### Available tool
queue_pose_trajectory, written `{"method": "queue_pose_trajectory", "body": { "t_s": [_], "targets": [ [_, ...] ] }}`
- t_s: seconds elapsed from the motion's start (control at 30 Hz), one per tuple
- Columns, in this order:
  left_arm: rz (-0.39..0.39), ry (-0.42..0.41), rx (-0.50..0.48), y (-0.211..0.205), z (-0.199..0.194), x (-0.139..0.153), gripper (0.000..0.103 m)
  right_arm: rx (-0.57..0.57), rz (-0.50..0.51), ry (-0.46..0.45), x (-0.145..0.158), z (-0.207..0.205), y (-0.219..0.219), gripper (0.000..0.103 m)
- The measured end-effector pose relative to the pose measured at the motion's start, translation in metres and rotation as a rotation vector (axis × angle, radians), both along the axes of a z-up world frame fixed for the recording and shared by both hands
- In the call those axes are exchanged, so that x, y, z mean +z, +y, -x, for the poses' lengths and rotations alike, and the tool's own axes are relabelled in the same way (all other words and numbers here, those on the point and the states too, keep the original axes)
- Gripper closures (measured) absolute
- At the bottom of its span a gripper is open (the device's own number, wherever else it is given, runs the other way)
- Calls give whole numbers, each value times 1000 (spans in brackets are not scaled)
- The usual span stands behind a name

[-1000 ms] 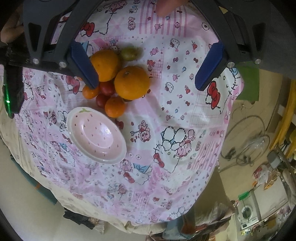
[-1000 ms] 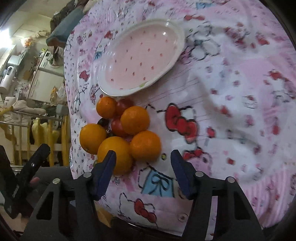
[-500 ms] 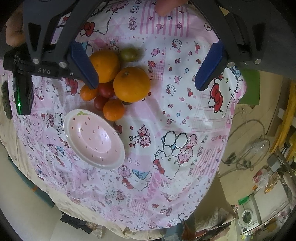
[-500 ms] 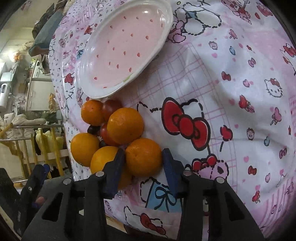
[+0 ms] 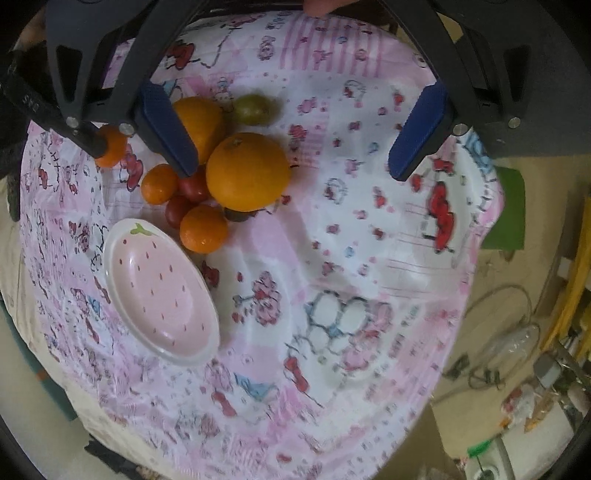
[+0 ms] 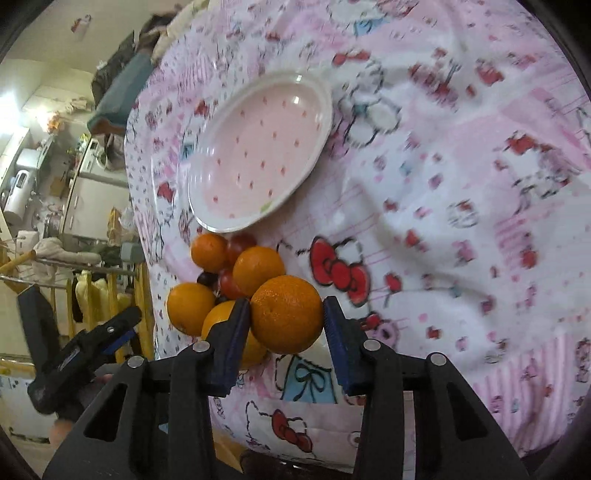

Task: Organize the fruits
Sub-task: 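Lower the right gripper onto a tangerine and close on it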

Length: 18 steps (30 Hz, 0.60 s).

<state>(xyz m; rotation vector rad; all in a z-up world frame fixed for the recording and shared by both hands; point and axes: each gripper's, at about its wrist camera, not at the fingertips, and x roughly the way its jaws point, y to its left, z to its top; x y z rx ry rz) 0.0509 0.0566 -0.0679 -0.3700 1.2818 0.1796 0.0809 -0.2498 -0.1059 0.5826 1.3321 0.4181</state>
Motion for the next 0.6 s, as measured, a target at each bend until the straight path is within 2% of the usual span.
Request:
{"method": "queue_pose_trajectory", "body": {
  "t_s": [0.07, 0.17, 0.3, 0.47, 0.53, 0.6],
  "targets": [
    [-6, 21, -27, -11, -8, -5, 10, -11, -5, -5, 1, -2, -4, 61],
    [5, 48, -38, -25, -14, -13, 21, -21, -12, -5, 1, -1, -10, 61],
    [16, 85, -59, -44, -19, -26, 22, -29, -20, -10, 3, 0, -12, 61],
    [-40, 99, -59, -52, -23, -35, 23, -36, -29, -28, 8, 0, -13, 61],
    [-52, 102, -57, -52, -24, -37, 27, -35, -28, -31, 9, -1, -13, 61],
    [-63, 92, -54, -50, -25, -37, 38, -38, -23, -27, 8, -3, -12, 61]
  ]
}}
